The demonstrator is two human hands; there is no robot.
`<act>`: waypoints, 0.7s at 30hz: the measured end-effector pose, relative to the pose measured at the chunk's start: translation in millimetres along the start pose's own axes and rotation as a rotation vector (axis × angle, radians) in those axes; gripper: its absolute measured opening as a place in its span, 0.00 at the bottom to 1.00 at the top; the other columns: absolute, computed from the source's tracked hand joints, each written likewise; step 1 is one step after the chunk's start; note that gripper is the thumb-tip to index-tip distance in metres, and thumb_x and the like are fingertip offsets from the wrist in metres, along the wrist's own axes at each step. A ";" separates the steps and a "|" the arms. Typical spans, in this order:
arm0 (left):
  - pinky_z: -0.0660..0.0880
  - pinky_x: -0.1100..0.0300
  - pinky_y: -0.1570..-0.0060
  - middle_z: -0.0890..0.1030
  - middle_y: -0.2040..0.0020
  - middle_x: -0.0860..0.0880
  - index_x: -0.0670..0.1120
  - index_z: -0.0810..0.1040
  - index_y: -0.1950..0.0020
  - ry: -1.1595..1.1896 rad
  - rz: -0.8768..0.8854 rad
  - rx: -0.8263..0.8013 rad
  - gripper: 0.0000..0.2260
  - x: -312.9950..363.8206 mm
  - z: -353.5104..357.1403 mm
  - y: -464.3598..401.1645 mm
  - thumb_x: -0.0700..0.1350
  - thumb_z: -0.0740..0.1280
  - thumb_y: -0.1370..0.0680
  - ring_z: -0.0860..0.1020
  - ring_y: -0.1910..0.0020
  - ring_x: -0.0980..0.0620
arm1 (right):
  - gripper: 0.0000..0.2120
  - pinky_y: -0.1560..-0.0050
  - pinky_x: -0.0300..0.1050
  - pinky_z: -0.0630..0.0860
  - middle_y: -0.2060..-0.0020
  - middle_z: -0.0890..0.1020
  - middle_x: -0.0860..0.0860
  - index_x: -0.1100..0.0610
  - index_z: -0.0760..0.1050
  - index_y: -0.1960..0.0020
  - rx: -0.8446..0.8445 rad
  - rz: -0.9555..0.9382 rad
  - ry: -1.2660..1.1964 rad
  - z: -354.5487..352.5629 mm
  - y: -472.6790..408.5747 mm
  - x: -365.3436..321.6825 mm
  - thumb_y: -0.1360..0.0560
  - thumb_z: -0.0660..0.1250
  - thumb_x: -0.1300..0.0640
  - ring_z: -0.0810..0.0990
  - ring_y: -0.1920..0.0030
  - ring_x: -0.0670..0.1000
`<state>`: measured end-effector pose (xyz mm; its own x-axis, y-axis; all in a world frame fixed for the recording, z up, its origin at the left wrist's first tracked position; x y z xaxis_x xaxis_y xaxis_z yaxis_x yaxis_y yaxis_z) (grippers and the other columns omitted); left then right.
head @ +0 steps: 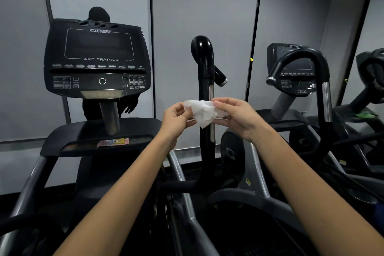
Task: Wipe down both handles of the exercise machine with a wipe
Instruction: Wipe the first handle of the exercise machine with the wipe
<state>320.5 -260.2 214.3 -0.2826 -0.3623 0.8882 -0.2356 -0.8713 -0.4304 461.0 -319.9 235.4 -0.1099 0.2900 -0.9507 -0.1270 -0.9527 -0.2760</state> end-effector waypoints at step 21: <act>0.68 0.56 0.66 0.74 0.66 0.45 0.38 0.77 0.57 -0.450 0.248 -0.175 0.17 24.8 14.3 23.4 0.53 0.67 0.25 0.72 0.67 0.50 | 0.24 0.49 0.37 0.74 0.46 0.78 0.50 0.55 0.71 0.35 -0.133 -0.152 0.780 20.1 34.5 -4.7 0.29 0.71 0.49 0.76 0.48 0.46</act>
<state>321.3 -294.3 228.6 0.0682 -0.6892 0.7214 -0.3745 -0.6879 -0.6218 437.3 -352.4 233.2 0.6254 0.3176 -0.7127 0.0390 -0.9250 -0.3780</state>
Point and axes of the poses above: each hand's wrist, its own y-axis away from the middle knuckle, its own z-axis out of the palm, x = y × z, the point moved 8 cm from there along -y, towards the middle knuckle
